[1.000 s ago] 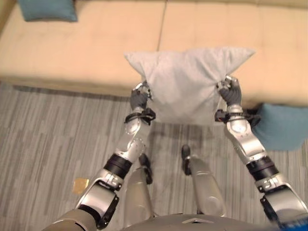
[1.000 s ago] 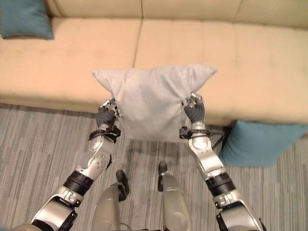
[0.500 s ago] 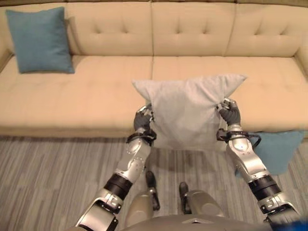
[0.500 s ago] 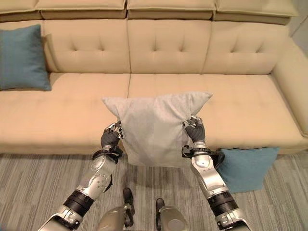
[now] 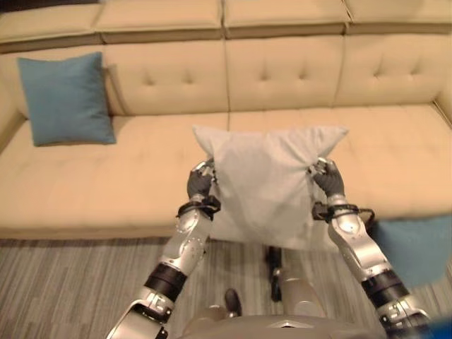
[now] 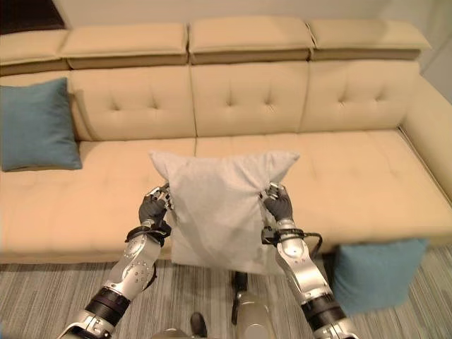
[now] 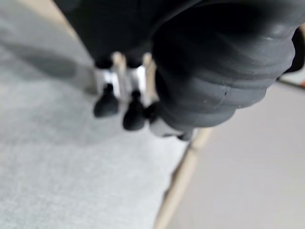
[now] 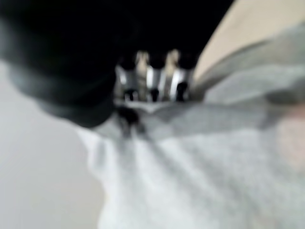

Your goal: Pick up all the scattered cushions and arrange them neatly on the sofa.

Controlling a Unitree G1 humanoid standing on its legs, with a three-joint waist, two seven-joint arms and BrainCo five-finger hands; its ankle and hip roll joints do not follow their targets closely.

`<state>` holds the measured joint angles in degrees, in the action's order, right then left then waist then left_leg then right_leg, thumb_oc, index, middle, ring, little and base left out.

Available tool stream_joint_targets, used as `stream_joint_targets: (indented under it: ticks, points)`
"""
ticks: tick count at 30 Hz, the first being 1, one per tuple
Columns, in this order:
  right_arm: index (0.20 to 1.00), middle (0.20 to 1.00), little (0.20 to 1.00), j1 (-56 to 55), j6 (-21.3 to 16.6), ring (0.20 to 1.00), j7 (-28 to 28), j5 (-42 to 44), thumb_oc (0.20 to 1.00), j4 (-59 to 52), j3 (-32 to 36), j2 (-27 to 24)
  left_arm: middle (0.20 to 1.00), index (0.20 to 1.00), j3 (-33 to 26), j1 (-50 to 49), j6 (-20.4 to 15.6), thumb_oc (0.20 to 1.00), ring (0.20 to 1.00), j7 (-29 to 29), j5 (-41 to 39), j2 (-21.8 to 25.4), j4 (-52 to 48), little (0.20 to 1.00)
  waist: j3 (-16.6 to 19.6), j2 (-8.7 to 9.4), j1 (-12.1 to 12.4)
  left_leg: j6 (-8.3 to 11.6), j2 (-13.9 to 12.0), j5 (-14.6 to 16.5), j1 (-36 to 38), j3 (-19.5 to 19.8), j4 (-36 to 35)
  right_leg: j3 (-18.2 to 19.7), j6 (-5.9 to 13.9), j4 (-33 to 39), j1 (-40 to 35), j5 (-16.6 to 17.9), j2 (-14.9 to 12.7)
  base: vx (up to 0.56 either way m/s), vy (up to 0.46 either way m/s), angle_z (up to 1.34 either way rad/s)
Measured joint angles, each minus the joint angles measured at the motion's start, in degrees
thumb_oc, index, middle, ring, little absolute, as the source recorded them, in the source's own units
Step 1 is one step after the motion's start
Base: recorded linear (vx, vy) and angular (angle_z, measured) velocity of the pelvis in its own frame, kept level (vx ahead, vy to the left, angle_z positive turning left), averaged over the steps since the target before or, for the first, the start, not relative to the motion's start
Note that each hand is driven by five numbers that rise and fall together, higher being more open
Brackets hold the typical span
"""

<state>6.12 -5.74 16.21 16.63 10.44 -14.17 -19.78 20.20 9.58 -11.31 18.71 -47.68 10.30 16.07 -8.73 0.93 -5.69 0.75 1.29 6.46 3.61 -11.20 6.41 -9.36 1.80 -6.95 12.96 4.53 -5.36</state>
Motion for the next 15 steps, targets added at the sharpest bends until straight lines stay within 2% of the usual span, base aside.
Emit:
stream_joint_targets:
  ticks: [1,2,4,5,6,7,8,9,10,12,13,14,15]
  points:
    - [0.200,0.200,0.200,-0.22,0.02,0.200,0.00,0.04,0.200,0.01,0.23,-0.32,0.200,0.200,-0.01,-0.11,0.00,0.200,0.200,-0.24,-0.02,-0.49,0.00,0.200,-0.04,0.06,0.40,1.10,-1.10,0.33,-1.69,0.35,4.93,-1.09,-0.95,0.46,-1.33,-0.76,0.13,0.23,-0.196,0.55]
    - [0.200,0.200,0.200,-0.34,0.01,0.200,-0.10,0.06,0.200,-0.12,0.57,-1.32,0.200,0.200,0.04,0.06,0.05,0.200,0.200,-0.65,-0.03,-1.03,-0.01,0.200,0.13,0.19,-0.13,4.34,-2.74,0.09,-5.72,0.65,14.32,-3.03,-1.90,1.23,-3.65,-1.30,0.13,0.22,-0.177,0.52]
    - [0.200,0.200,0.200,-0.35,0.01,0.200,-0.09,0.09,0.200,-0.15,1.48,-1.99,0.200,0.200,0.09,0.18,0.07,0.200,0.200,-1.26,-0.02,-1.81,-0.07,0.200,0.08,0.29,0.49,6.78,-4.28,-1.98,-9.69,0.83,24.60,-4.11,-3.85,1.43,-5.74,-3.02,0.85,0.19,-0.125,0.35]
    - [0.200,0.200,0.200,-0.37,0.01,0.200,-0.09,0.09,0.200,-0.27,1.67,-1.98,0.200,0.200,0.14,0.15,0.09,0.200,0.200,-1.28,-0.01,-1.86,-0.07,0.200,0.12,0.59,0.48,7.22,-5.48,-3.16,-11.71,0.60,28.91,-4.41,-4.42,1.86,-6.86,-3.40,1.20,0.15,-0.042,0.15]
    - [0.200,0.200,0.200,-0.37,-0.25,0.200,-0.06,0.11,0.200,-0.79,1.78,-1.51,0.200,0.200,0.02,0.02,0.11,0.200,0.200,-1.31,-0.01,-1.72,-0.13,0.200,0.54,1.12,0.40,6.82,-7.11,-2.44,-13.01,-0.54,29.09,-5.16,-4.51,2.81,-8.07,-4.37,1.76,0.32,-0.050,0.20]
    - [0.200,0.200,0.200,-0.48,-0.30,0.200,-0.03,0.15,0.200,-1.02,2.13,-1.29,0.200,0.200,0.05,0.32,0.16,0.200,0.200,-1.45,0.01,-1.75,-0.19,0.200,0.63,1.36,0.11,6.06,-7.29,-2.04,-13.13,-1.46,25.89,-5.53,-4.24,3.62,-8.51,-4.71,1.92,0.23,-0.017,0.18]
    - [0.200,0.200,0.200,-0.25,-0.35,0.200,0.04,0.19,0.200,-1.04,2.33,-1.14,0.200,0.200,0.07,0.67,0.20,0.200,0.200,-1.52,0.04,-1.69,-0.37,0.200,0.48,1.84,0.31,6.26,-7.60,-1.99,-13.62,-1.88,21.63,-5.22,-4.09,4.31,-8.83,-4.89,2.29,0.23,0.005,0.23]
    - [0.200,0.200,0.200,-0.22,-0.35,0.200,0.31,0.30,0.200,-0.83,2.65,-0.89,0.200,0.200,0.28,1.25,0.63,0.200,0.200,-1.56,0.04,-1.33,-0.38,0.200,0.63,1.78,0.19,6.12,-8.05,-2.52,-14.18,-2.88,15.75,-5.34,-2.75,6.40,-9.73,-5.07,3.05,0.25,0.085,0.12]
    - [0.200,0.200,0.200,0.23,-0.34,0.200,0.34,0.89,0.200,-0.63,2.98,-1.12,0.200,0.200,0.03,1.72,0.89,0.200,0.200,-1.62,0.06,-0.86,-0.42,0.200,0.24,2.71,0.57,5.36,-8.57,-4.31,-13.93,-3.76,6.00,-5.13,-2.68,6.86,-9.97,-3.81,3.87,0.32,0.109,0.08]
    - [0.200,0.200,0.200,0.36,-0.32,0.200,0.42,1.14,0.200,0.06,2.41,-0.91,0.200,0.200,-0.04,1.63,1.10,0.200,0.200,-1.57,0.08,-0.03,-0.44,0.200,0.20,2.76,1.29,6.39,-10.27,-6.30,-14.20,-3.06,0.48,-4.05,-2.51,7.89,-11.23,-4.45,5.54,0.21,0.077,-0.34]
    - [0.200,0.200,0.200,0.41,-0.32,0.200,0.34,1.17,0.200,0.13,1.60,-0.91,0.200,0.200,-0.46,1.69,1.10,0.200,0.200,-1.56,0.20,0.75,-0.62,0.200,-0.14,2.41,2.77,6.56,-12.43,-10.33,-13.58,-2.13,-5.19,-3.91,-3.48,8.19,-13.03,-3.90,7.90,0.30,0.147,-0.63]
    - [0.200,0.200,0.200,0.24,-0.29,0.200,0.40,1.20,0.200,0.14,1.43,-0.98,0.200,0.200,-0.43,1.69,1.10,0.200,0.200,-1.56,0.54,0.69,-0.66,0.200,-0.29,2.42,2.55,7.20,-12.17,-11.25,-13.69,-2.48,-5.09,-3.96,-3.84,8.56,-14.92,-4.75,7.91,0.44,0.235,-0.59]
    - [0.200,0.200,0.200,0.36,-0.28,0.200,0.33,1.14,0.200,0.11,1.69,-0.94,0.200,0.200,-0.70,1.65,1.19,0.200,0.200,-1.57,1.47,0.83,-1.19,0.200,-0.43,2.19,2.13,6.95,-12.16,-11.39,-12.27,-3.33,-4.22,-4.04,-4.58,9.18,-16.83,-6.28,8.37,0.43,0.281,-0.21]
